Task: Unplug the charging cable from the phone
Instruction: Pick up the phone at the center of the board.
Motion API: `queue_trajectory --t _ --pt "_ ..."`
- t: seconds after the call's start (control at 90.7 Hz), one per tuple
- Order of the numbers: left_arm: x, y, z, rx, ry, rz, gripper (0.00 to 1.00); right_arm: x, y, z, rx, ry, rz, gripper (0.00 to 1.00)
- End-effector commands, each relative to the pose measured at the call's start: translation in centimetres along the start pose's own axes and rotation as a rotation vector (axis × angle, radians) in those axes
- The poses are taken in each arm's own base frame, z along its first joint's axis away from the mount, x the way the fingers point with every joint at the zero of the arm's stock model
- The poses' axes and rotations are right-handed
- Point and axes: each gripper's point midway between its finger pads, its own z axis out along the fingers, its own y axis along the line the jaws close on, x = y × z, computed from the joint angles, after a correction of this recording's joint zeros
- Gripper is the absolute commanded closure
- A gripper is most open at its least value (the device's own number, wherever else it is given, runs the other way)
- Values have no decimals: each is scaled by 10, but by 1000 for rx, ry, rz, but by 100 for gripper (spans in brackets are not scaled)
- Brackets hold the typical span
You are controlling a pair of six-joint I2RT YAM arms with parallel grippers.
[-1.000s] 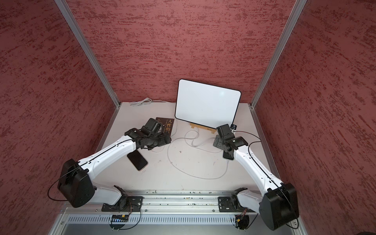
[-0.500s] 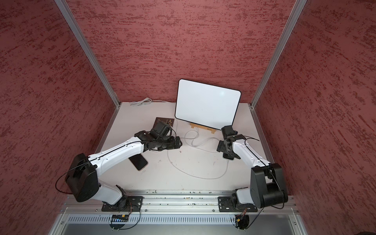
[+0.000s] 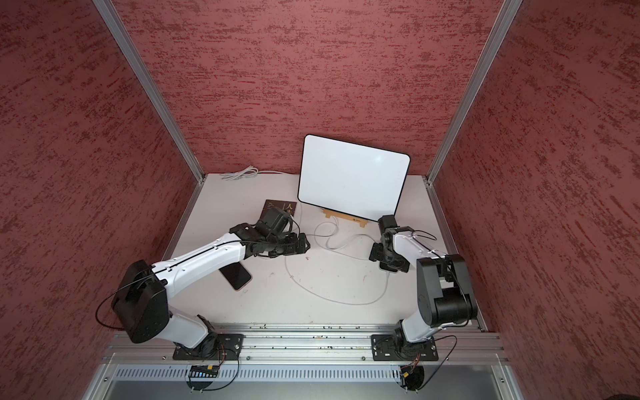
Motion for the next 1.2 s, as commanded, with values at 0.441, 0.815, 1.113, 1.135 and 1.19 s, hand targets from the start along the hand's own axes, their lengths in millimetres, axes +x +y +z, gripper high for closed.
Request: queue_trajectory --t 0.441,0.815,1.113,1.135,1.19 --pt "6 13 15 -31 38 -17 5 -25 5 10 -69 -1 74 5" --pt "6 17 18 -33 46 -28 5 -27 -2 14 -77 6 134 16" --pt "8 19 21 -33 55 -34 5 -23 -14 12 -61 1 192 18" --pt "8 19 21 -32 56 -35 5 -24 -14 11 -63 -2 192 16" --pt "8 18 21 -31 57 -36 5 -26 -14 10 -60 -5 188 13"
